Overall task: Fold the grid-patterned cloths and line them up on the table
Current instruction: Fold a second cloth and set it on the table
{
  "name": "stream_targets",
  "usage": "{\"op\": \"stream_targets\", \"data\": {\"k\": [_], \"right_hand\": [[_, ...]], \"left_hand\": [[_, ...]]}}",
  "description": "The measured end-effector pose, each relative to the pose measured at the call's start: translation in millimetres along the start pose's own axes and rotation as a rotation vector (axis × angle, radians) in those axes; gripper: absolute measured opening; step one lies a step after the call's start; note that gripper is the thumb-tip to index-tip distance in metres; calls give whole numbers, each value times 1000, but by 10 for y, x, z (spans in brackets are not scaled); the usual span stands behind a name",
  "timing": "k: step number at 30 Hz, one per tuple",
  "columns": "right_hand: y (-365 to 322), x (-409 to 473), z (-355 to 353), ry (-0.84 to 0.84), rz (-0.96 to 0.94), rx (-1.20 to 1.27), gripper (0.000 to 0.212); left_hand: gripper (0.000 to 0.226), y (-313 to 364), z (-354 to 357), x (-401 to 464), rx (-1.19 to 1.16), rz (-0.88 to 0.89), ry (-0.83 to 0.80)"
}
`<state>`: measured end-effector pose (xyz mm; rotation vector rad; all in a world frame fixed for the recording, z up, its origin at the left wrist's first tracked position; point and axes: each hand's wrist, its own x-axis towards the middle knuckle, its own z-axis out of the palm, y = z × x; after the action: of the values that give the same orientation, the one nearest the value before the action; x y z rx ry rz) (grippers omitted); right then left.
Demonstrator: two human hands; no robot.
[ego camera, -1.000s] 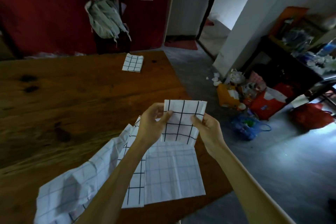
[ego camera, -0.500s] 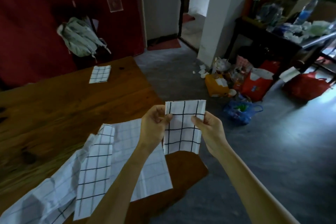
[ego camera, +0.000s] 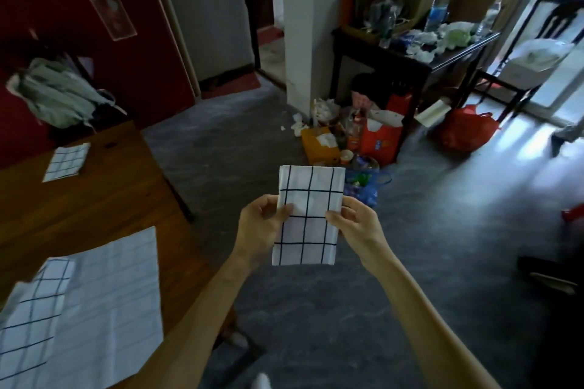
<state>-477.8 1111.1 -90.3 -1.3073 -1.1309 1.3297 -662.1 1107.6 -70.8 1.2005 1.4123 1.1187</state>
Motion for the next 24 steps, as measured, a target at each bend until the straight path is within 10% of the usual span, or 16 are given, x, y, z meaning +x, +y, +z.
{"op": "stream_targets", "data": {"k": [24], "right_hand": [[-591,3555,672,-63,-99,-250,24]], "left_hand": [[12,41,-297,3354,-195,-45,271]]}}
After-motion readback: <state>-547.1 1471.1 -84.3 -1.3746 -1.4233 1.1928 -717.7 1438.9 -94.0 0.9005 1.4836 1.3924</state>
